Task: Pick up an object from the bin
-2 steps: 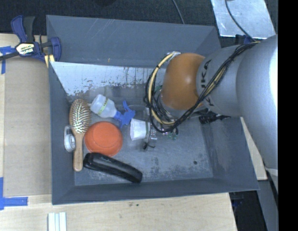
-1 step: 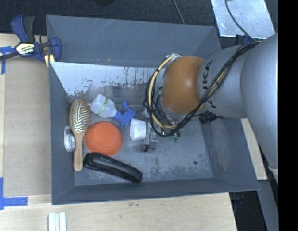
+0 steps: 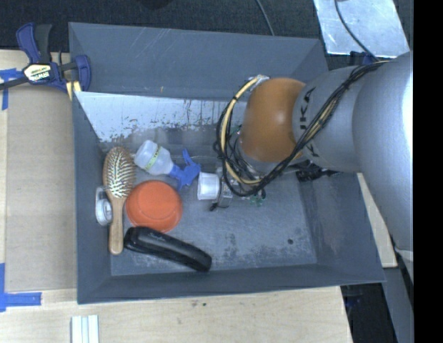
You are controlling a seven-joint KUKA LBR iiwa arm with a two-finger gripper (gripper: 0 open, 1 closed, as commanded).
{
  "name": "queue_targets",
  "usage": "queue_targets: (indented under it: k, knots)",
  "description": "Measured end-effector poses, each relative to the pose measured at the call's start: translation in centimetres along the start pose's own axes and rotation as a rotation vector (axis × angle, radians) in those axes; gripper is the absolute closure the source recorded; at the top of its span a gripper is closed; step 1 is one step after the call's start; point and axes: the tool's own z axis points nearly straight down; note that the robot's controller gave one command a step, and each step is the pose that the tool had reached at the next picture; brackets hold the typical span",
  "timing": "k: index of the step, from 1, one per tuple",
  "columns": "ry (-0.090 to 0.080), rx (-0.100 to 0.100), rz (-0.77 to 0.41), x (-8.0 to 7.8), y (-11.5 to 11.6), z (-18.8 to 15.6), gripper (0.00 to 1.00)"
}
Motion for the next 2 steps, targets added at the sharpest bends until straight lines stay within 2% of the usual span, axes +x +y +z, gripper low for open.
queue_targets:
  k: [2]
  knots:
    - [-0.002, 0.000, 0.000, 0.00, 0.00, -0.52, 1.00]
